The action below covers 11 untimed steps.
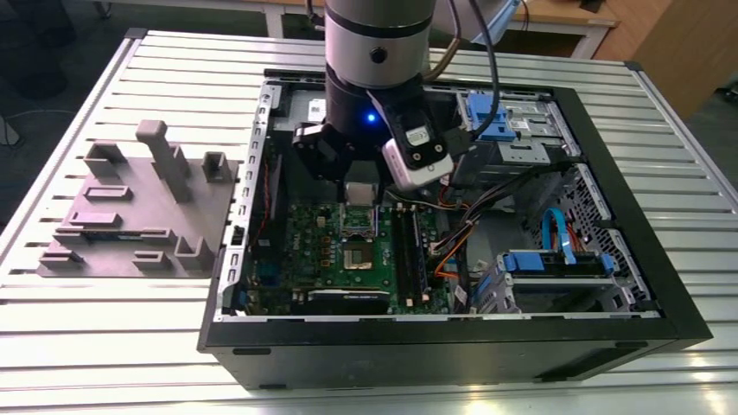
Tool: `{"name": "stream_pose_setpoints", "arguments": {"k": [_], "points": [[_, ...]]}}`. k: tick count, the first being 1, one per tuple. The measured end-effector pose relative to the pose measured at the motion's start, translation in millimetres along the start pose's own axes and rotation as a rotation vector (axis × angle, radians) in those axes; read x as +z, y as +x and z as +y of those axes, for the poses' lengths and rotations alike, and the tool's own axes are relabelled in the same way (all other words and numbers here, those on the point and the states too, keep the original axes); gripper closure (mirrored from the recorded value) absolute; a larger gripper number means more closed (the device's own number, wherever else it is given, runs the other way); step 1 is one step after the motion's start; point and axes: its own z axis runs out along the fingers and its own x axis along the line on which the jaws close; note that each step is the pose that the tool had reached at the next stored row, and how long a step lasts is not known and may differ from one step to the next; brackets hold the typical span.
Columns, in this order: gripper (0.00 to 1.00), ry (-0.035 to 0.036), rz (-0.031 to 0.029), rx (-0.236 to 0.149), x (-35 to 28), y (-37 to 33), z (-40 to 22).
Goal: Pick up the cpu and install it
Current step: 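Place the cpu into insertion slot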
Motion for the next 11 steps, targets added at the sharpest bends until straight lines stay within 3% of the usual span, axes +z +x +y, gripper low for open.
{"name": "stream_pose_setpoints", "arguments": {"k": [3,11], "points": [[0.53,-0.0002,0.0001,0.000,3.0,-0.5,-0.1],[0.53,-0.0002,0.0000,0.000,3.6,-0.6,-0.1]]}}
